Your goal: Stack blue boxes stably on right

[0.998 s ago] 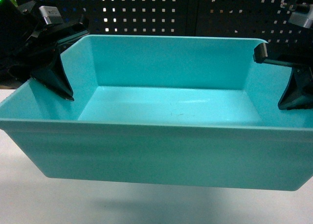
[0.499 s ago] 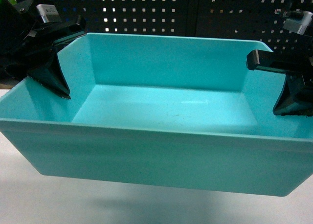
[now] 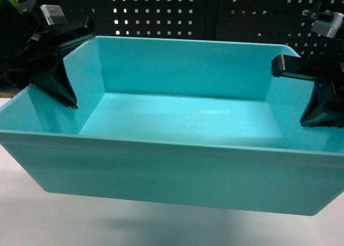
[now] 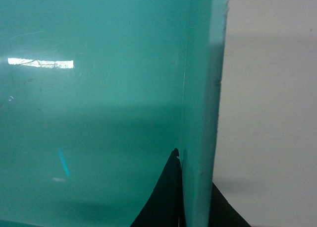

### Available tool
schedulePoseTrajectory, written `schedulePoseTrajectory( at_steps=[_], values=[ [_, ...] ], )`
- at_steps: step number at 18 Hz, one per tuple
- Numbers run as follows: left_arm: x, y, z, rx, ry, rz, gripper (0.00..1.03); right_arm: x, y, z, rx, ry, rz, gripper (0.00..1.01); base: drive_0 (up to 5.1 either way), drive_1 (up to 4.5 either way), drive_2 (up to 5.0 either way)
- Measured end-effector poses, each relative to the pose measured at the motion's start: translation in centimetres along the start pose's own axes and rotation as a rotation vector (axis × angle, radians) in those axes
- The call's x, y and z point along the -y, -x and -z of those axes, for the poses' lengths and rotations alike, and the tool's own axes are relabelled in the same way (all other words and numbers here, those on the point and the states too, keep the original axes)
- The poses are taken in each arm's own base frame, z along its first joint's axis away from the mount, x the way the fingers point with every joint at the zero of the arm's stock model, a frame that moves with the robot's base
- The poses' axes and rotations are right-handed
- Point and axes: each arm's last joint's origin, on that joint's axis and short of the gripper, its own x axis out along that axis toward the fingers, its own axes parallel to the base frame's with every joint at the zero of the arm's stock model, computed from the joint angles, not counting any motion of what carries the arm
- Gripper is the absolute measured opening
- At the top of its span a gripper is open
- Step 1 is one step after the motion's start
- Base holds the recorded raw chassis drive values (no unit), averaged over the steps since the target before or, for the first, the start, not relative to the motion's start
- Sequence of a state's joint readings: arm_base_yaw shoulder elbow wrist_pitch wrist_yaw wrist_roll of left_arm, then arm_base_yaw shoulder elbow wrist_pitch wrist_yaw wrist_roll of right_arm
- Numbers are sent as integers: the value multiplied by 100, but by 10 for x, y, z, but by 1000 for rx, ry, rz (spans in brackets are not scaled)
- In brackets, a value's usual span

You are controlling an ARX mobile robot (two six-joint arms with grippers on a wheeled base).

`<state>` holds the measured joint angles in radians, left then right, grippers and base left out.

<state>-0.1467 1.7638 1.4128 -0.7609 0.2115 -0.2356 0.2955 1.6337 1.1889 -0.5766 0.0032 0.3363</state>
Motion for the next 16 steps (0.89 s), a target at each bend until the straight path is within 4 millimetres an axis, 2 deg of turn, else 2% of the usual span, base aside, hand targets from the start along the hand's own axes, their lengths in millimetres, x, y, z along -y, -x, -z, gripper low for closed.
schedulePoseTrajectory(
  at_steps=[16],
  values=[
    [-2, 2, -1, 5, 4, -1, 2, -1, 0, 0, -1, 4, -2, 2, 0, 0, 0]
  ],
)
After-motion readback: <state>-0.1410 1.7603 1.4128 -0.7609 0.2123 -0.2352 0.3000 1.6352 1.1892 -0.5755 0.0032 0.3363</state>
